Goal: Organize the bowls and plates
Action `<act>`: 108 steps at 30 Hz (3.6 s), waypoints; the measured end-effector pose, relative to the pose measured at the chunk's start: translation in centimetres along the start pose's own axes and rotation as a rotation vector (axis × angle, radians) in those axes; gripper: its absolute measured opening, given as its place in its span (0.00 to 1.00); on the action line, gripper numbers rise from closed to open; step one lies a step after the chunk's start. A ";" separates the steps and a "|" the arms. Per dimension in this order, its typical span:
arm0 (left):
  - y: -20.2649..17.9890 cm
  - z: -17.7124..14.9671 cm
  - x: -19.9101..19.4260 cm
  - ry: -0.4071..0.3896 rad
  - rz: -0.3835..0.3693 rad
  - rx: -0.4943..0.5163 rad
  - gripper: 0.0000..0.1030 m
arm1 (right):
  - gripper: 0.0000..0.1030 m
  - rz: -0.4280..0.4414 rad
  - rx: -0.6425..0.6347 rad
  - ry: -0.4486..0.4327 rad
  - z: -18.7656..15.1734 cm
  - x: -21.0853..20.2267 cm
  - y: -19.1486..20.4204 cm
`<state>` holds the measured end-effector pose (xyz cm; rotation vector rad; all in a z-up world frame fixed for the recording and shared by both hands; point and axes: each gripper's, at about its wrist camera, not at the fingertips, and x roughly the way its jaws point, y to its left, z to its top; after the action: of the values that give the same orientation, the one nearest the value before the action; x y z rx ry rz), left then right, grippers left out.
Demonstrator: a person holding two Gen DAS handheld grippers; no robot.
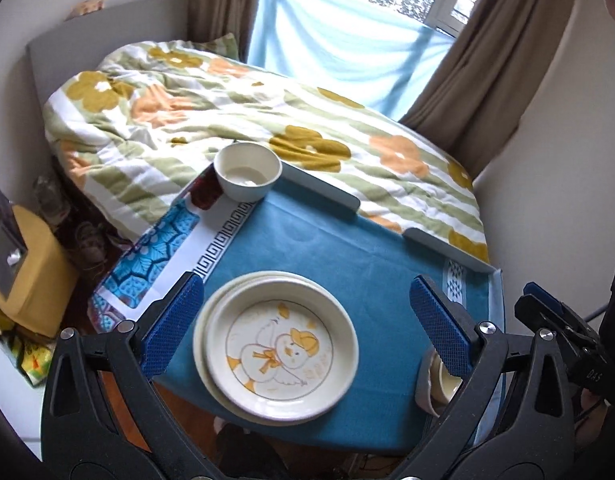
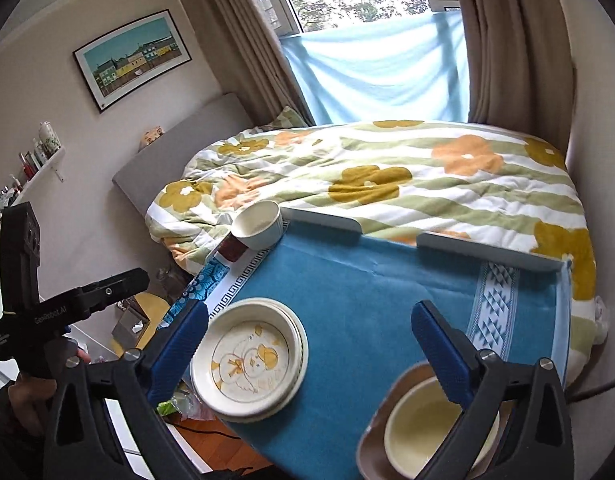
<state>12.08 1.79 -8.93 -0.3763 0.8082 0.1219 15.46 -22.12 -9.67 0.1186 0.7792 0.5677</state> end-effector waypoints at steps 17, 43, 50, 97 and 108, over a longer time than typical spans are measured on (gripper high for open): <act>11.9 10.0 17.6 0.164 -0.128 -0.290 0.87 | 0.98 0.020 -0.032 0.242 11.0 23.3 4.7; 15.9 11.7 31.4 0.298 -0.047 -0.310 0.17 | 0.20 0.095 0.060 0.474 9.2 40.8 4.5; 15.2 11.5 30.8 0.281 -0.020 -0.245 0.17 | 0.19 0.065 0.030 0.444 8.9 40.2 5.0; -20.9 -11.1 8.0 0.404 -0.279 0.243 0.17 | 0.19 -0.238 0.284 0.183 -6.4 -4.6 -10.8; -22.0 -15.4 12.4 0.521 -0.188 0.381 0.17 | 0.18 -0.255 0.384 0.287 -11.3 -2.0 -13.9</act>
<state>15.60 -24.82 -21.36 -0.1179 1.2770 -0.3167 12.59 -36.06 -20.70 0.2915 1.1592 0.1884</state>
